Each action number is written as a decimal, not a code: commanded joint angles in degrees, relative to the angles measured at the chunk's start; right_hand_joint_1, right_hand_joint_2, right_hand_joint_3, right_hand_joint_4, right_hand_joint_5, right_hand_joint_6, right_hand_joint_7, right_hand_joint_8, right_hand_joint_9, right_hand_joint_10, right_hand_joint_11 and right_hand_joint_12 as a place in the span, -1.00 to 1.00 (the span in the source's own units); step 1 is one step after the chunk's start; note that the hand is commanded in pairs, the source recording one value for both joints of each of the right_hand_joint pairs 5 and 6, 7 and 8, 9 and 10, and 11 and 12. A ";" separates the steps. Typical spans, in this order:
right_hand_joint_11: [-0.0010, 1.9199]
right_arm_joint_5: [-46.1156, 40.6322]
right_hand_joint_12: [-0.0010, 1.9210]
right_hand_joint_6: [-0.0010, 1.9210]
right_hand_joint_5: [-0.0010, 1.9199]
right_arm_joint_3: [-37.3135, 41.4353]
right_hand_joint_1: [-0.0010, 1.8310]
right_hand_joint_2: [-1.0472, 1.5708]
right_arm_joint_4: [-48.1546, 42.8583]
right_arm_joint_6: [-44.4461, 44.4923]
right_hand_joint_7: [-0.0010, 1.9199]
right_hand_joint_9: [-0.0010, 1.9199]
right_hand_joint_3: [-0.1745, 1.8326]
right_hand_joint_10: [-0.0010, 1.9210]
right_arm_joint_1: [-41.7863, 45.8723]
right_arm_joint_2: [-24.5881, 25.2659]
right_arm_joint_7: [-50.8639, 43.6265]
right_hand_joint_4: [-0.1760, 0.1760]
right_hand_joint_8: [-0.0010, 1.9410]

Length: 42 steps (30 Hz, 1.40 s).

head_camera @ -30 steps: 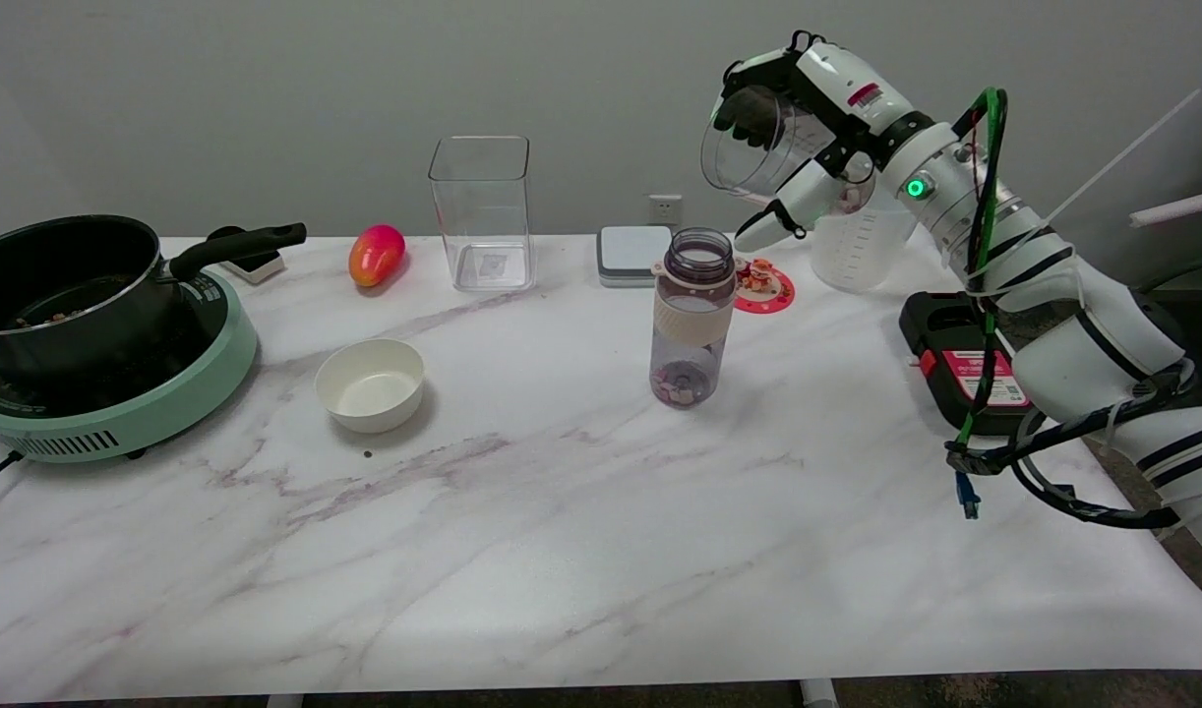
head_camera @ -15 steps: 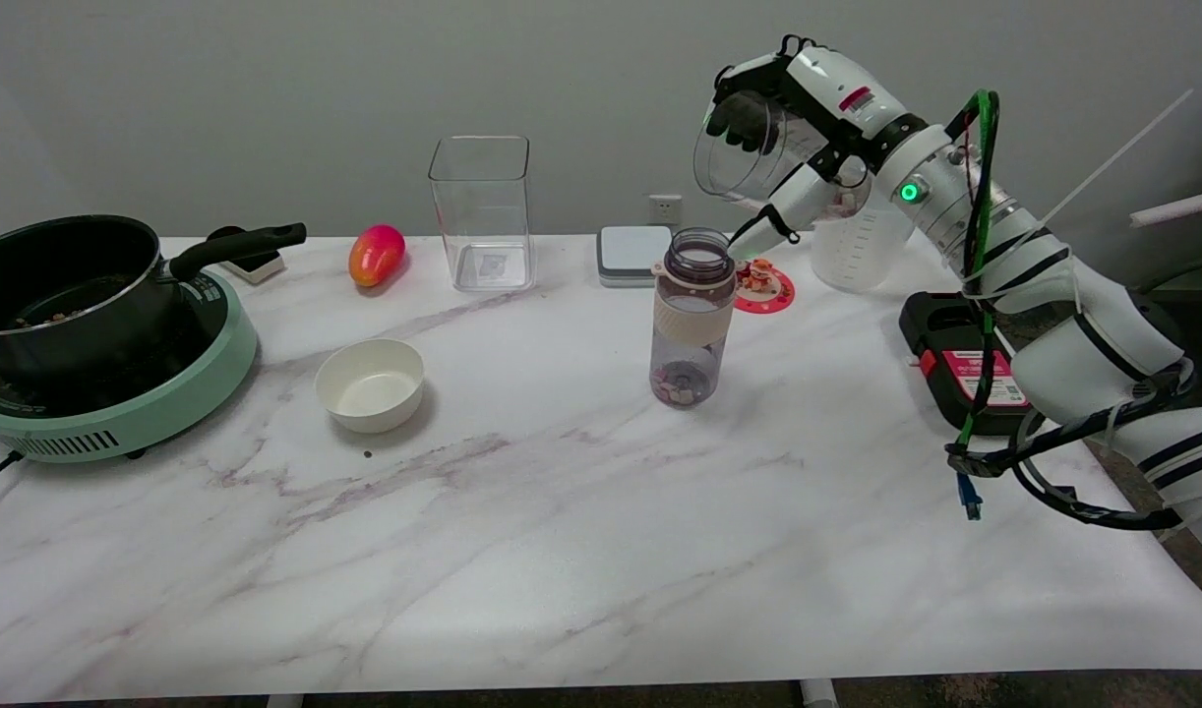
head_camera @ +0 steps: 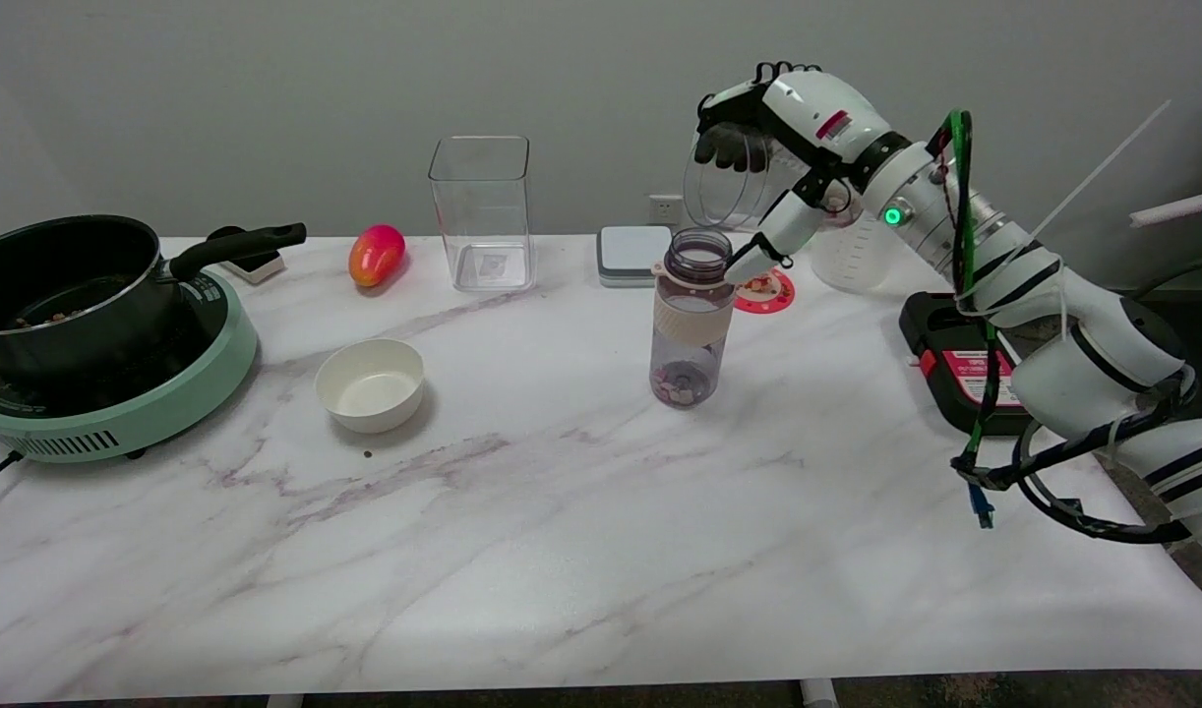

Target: Pour the contents of the measuring cup into the bottle.

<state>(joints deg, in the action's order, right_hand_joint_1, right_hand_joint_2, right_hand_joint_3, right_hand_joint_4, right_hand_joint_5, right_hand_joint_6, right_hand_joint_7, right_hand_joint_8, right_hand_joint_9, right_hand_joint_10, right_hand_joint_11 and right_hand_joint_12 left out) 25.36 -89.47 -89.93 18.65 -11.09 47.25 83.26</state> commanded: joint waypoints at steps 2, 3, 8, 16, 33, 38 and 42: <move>0.65 7.99 0.65 0.98 0.98 -1.25 0.48 0.89 -2.76 -0.86 1.00 0.76 -0.57 0.76 0.10 -1.32 -1.17 0.00 0.98; 0.64 8.54 0.64 0.98 0.98 -1.25 0.49 0.88 -2.91 -1.24 1.00 0.76 -0.56 0.76 -0.21 -1.33 -1.17 0.00 0.98; 0.62 10.56 0.61 0.94 0.95 -0.85 0.56 0.80 -3.40 -1.74 1.00 0.73 -0.52 0.72 -0.86 -1.41 -1.17 0.00 0.98; 0.57 11.75 0.57 0.91 0.91 -2.60 0.62 0.71 -2.37 -2.22 1.00 0.69 -0.44 0.69 -2.77 -2.68 -1.17 0.00 0.97; 0.53 15.03 0.53 0.87 0.88 -5.00 0.67 0.60 0.76 -2.70 0.98 0.67 -0.32 0.66 -5.58 -3.40 -0.93 0.00 0.96; 0.52 17.00 0.52 0.87 0.87 -5.24 0.68 0.59 0.92 -3.09 0.98 0.66 -0.30 0.66 -5.26 -3.40 -0.86 0.00 0.96; 0.52 17.94 0.52 0.87 0.87 -5.32 0.68 0.58 0.91 -3.26 0.98 0.66 -0.30 0.66 -5.26 -3.40 -0.77 0.00 0.96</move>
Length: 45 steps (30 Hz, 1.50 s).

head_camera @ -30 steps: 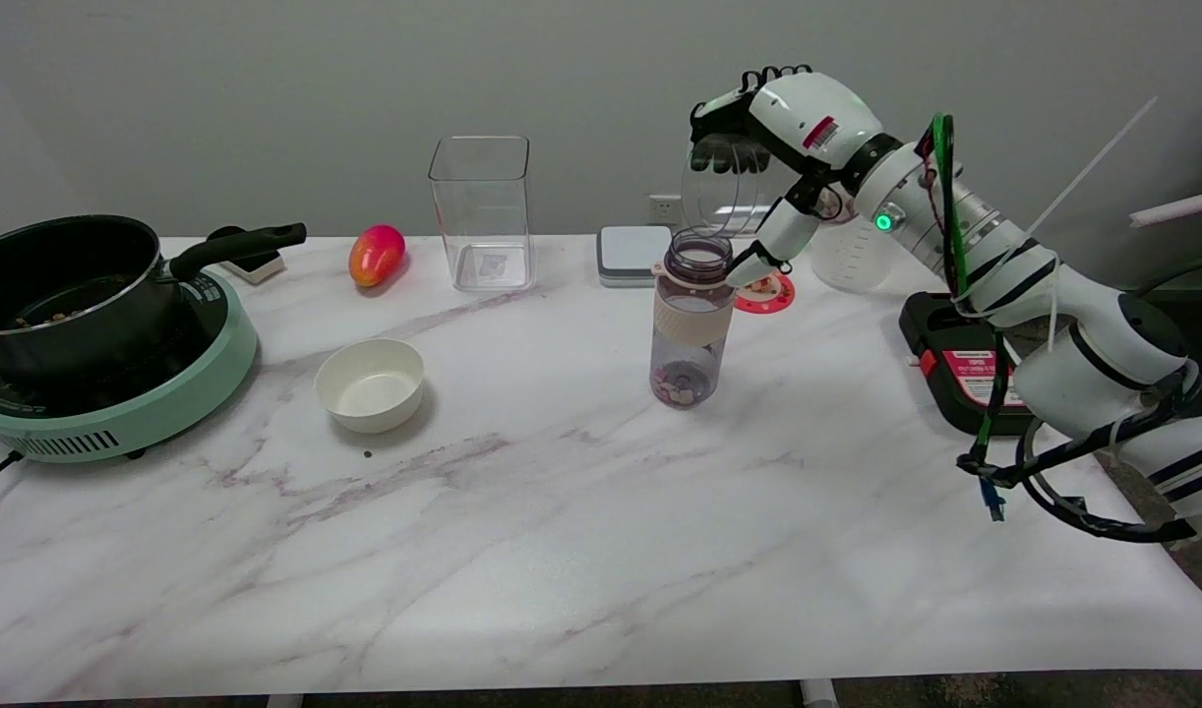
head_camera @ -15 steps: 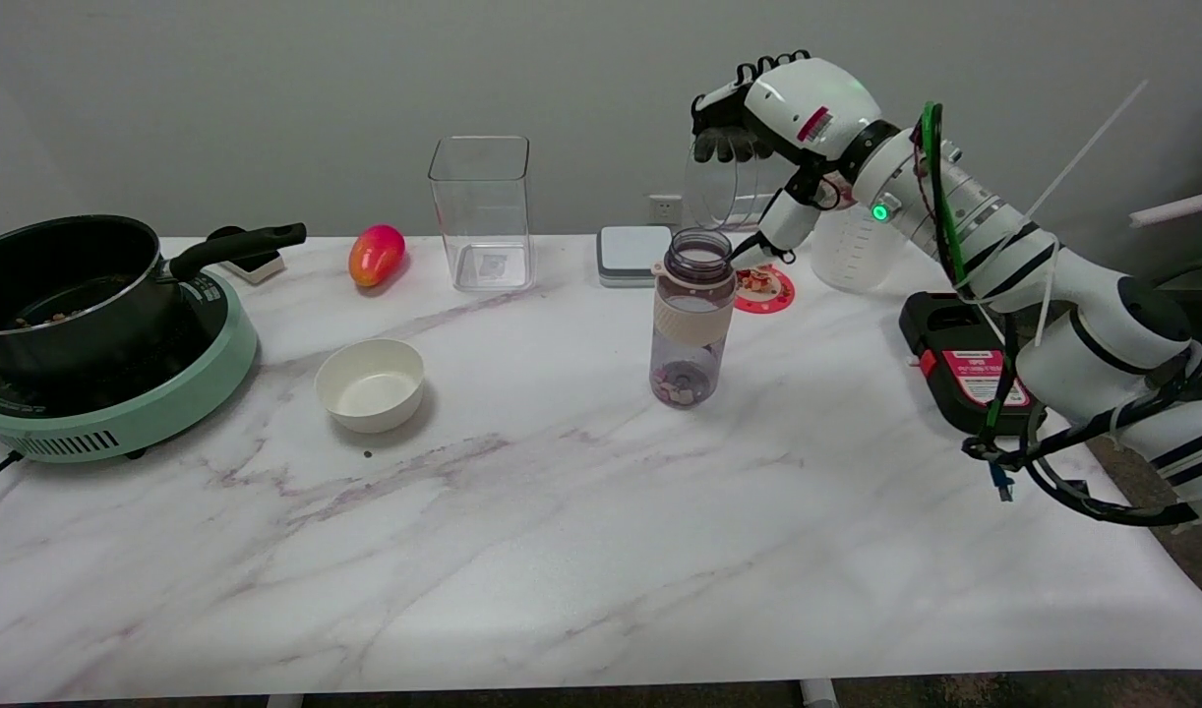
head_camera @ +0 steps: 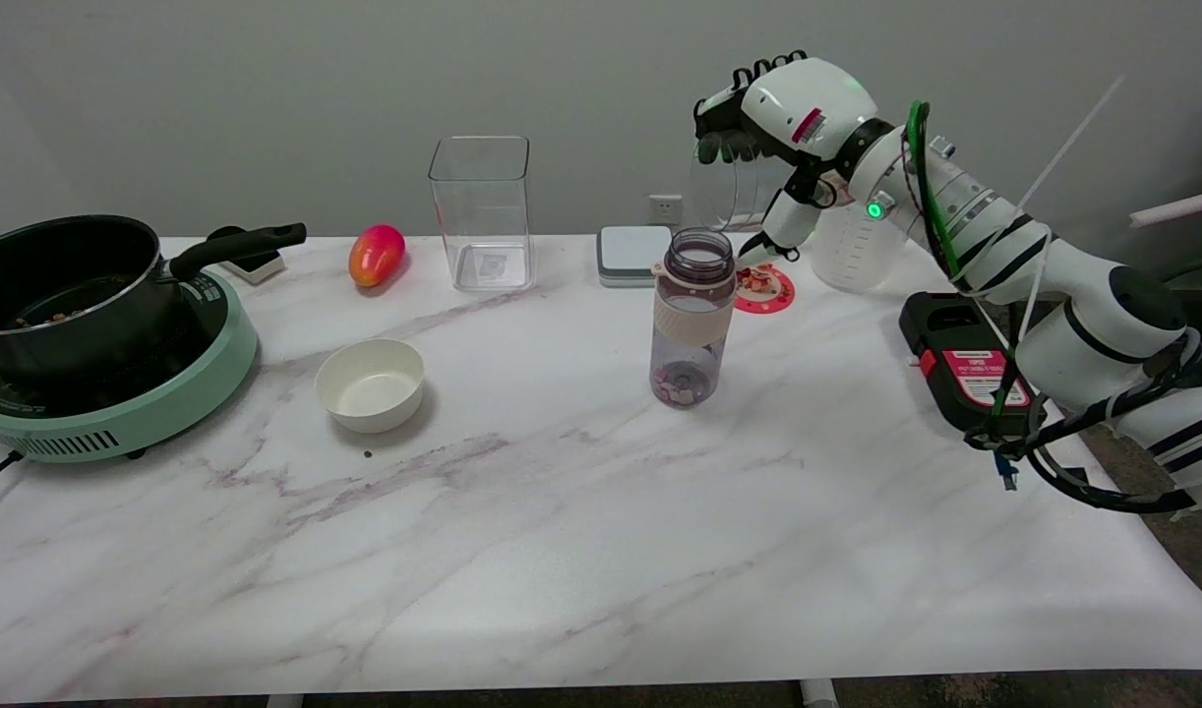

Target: Pour the contents of the measuring cup into the bottle.

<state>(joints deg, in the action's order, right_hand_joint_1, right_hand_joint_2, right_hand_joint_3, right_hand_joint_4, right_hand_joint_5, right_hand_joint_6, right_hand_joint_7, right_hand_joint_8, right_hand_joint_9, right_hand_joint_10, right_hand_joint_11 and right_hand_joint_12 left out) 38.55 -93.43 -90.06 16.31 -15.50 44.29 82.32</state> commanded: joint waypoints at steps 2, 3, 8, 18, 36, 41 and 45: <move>0.52 5.51 0.52 0.87 0.87 -1.36 0.68 0.58 0.97 -1.00 0.98 0.66 -0.29 0.66 -0.85 -0.45 0.24 0.00 0.95; 0.52 5.68 0.52 0.87 0.87 -1.36 0.68 0.57 0.90 -1.00 0.98 0.66 -0.29 0.66 -0.85 -0.45 0.24 0.00 0.95; 0.51 5.84 0.51 0.86 0.86 -1.52 0.70 0.55 1.05 -1.00 0.97 0.65 -0.25 0.65 -0.92 -0.45 0.09 0.00 0.95; 0.49 7.28 0.49 0.85 0.86 -4.08 0.70 0.52 1.13 -1.48 0.97 0.64 -0.23 0.64 -2.68 -1.89 0.32 0.00 0.95; 0.48 8.48 0.48 0.84 0.84 -3.68 0.72 0.50 -0.38 -1.72 0.96 0.63 -0.19 0.63 -2.28 -2.05 0.32 0.00 0.94; 0.48 8.48 0.48 0.84 0.84 -3.60 0.72 0.49 -0.86 -1.72 0.96 0.63 -0.17 0.63 -2.28 -2.29 -0.07 0.00 0.94; 0.48 8.80 0.48 0.84 0.84 -3.60 0.72 0.48 -1.02 -1.72 0.96 0.63 -0.16 0.63 -2.28 -2.37 -0.16 0.00 0.94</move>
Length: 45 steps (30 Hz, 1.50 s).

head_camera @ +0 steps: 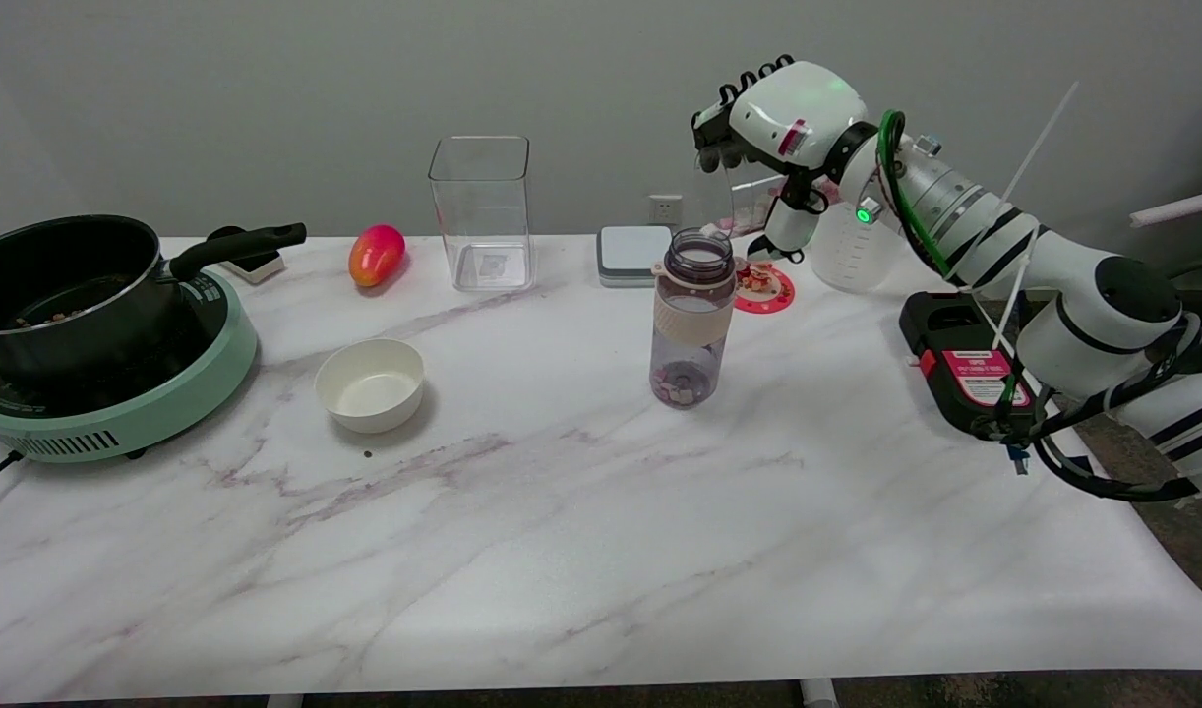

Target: Pour the contents of the measuring cup into the bottle.

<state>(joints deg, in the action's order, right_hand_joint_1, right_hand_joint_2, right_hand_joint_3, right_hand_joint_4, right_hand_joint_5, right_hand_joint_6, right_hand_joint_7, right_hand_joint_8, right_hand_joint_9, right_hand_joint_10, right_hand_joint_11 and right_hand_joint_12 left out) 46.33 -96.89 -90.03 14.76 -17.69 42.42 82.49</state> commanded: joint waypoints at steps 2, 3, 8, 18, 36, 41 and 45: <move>0.48 2.52 0.48 0.84 0.84 -0.14 0.73 0.47 -1.22 -0.17 0.96 0.63 -0.15 0.63 -0.09 -0.58 0.14 0.00 0.94; 0.48 2.77 0.48 0.84 0.84 -0.14 0.73 0.47 -1.30 -0.17 0.96 0.63 -0.15 0.63 -0.09 -0.58 0.15 0.00 0.94; 0.48 2.86 0.48 0.84 0.84 -0.14 0.73 0.47 -1.46 -0.25 0.96 0.63 -0.15 0.63 -0.01 -1.06 0.15 0.00 0.94; 0.48 3.97 0.48 0.84 0.84 -0.15 0.73 0.46 -1.62 -0.25 0.96 0.63 -0.15 0.63 -0.01 -1.54 0.07 0.00 0.93; 0.48 4.05 0.47 0.83 0.83 -0.78 0.74 0.44 -1.70 -0.49 0.95 0.62 -0.11 0.62 -0.65 -1.93 -0.09 0.00 0.93; 0.47 4.93 0.47 0.83 0.83 -1.42 0.74 0.43 -1.70 -0.41 0.95 0.62 -0.10 0.62 -1.29 -1.93 0.15 0.00 0.93; 0.47 4.93 0.47 0.82 0.82 -1.90 0.74 0.43 -1.78 -0.49 0.95 0.62 -0.11 0.62 -1.53 -2.25 0.15 0.00 0.93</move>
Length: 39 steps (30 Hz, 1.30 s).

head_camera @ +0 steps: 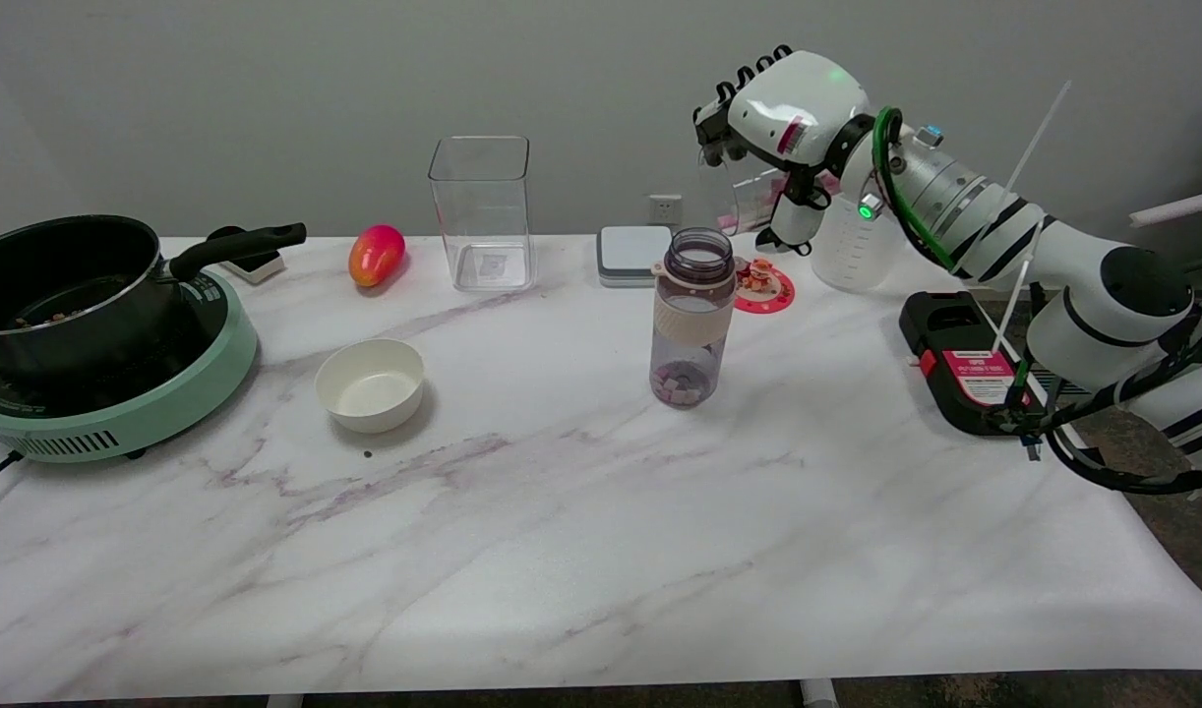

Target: Pour the contents of the measuring cup into the bottle.

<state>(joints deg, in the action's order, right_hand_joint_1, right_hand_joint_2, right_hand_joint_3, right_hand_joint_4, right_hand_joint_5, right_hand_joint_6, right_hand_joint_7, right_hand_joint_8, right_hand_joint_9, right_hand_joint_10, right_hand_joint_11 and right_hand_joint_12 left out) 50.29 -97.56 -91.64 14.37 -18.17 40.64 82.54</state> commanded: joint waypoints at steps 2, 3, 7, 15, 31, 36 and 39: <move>0.47 0.97 0.47 0.82 0.82 -1.39 0.74 0.43 -0.17 -0.10 0.95 0.62 -0.10 0.62 -1.14 -0.55 0.10 0.00 0.92; 0.47 0.97 0.47 0.82 0.82 -1.47 0.74 0.42 -0.17 -0.10 0.95 0.62 -0.10 0.62 -1.22 -0.55 0.10 0.00 0.92; 0.47 1.14 0.47 0.82 0.82 -1.79 0.74 0.42 -0.17 -0.18 0.94 0.62 -0.09 0.62 -1.37 -0.55 0.10 0.00 0.92; 0.47 1.45 0.47 0.82 0.82 -2.11 0.74 0.41 -0.17 -0.26 0.94 0.61 -0.07 0.61 -1.53 -0.55 0.10 0.00 0.92; 0.47 1.45 0.46 0.83 0.83 -2.19 0.74 0.41 -0.17 -0.26 0.94 0.61 -0.06 0.61 -1.53 -0.63 0.10 0.00 0.92; 0.47 1.45 0.46 0.83 0.83 -2.19 0.74 0.41 -0.17 -0.26 0.95 0.61 -0.06 0.61 -1.53 -0.71 0.10 0.00 0.92; 0.47 1.45 0.47 0.83 0.83 -2.19 0.74 0.41 -0.17 -0.26 0.94 0.61 -0.06 0.61 -1.53 -0.71 0.10 0.00 0.92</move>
<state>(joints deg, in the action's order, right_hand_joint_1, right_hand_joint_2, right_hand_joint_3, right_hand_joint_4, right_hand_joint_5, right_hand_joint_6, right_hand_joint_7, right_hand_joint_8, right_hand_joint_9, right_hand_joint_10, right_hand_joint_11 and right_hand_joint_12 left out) 51.65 -99.61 -91.81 14.12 -19.61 40.06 82.64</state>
